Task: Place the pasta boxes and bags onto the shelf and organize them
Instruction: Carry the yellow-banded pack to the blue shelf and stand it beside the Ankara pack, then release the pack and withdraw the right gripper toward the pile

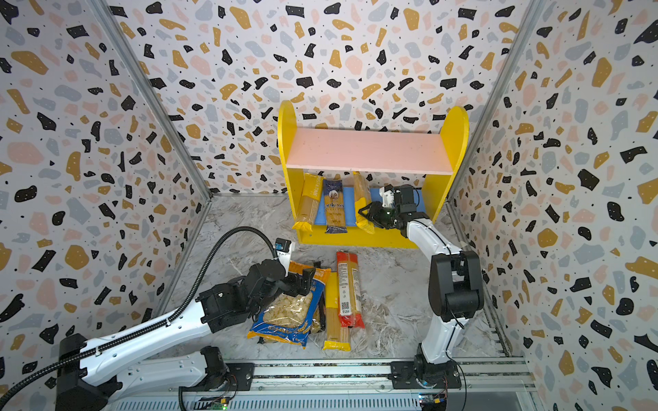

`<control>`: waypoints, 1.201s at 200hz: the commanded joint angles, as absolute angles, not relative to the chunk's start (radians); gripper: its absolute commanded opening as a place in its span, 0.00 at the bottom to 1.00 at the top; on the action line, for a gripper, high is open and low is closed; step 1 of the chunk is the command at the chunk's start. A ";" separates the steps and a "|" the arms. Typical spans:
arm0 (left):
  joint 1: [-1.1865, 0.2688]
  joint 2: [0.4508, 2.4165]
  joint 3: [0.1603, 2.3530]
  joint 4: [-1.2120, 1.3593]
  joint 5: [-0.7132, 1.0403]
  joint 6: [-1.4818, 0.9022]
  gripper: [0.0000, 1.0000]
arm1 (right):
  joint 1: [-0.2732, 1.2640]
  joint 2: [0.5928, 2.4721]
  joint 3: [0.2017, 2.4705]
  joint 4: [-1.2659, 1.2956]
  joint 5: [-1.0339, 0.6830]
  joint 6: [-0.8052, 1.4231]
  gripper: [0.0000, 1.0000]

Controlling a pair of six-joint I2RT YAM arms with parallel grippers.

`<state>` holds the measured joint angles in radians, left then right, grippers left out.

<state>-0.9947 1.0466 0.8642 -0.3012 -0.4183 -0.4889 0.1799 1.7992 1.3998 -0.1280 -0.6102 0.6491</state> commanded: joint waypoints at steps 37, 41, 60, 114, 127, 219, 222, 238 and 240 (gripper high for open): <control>-0.956 1.028 0.831 -0.246 -0.359 -0.454 1.00 | 0.254 1.788 1.576 -0.157 -0.476 0.505 0.18; -0.953 1.024 0.829 -0.247 -0.359 -0.454 0.99 | 0.258 1.792 1.580 -0.160 -0.471 0.505 0.19; -0.947 1.002 0.814 -0.251 -0.361 -0.459 1.00 | 0.277 1.803 1.589 -0.173 -0.460 0.506 0.27; -0.942 0.932 0.782 -0.279 -0.371 -0.475 1.00 | 0.297 1.799 1.566 -0.185 -0.403 0.524 0.34; -0.942 0.917 0.778 -0.286 -0.376 -0.477 0.99 | 0.298 1.797 1.569 -0.195 -0.393 0.525 0.35; -0.940 0.854 0.768 -0.330 -0.400 -0.493 1.00 | 0.360 1.803 1.607 -0.283 -0.182 0.504 0.51; -0.941 0.853 0.768 -0.330 -0.401 -0.493 0.99 | 0.361 1.803 1.608 -0.285 -0.180 0.504 0.53; -0.940 0.849 0.769 -0.335 -0.403 -0.495 1.00 | 0.366 1.796 1.608 -0.293 -0.162 0.501 0.63; -0.940 0.849 0.769 -0.335 -0.402 -0.495 1.00 | 0.367 1.793 1.609 -0.294 -0.161 0.500 0.64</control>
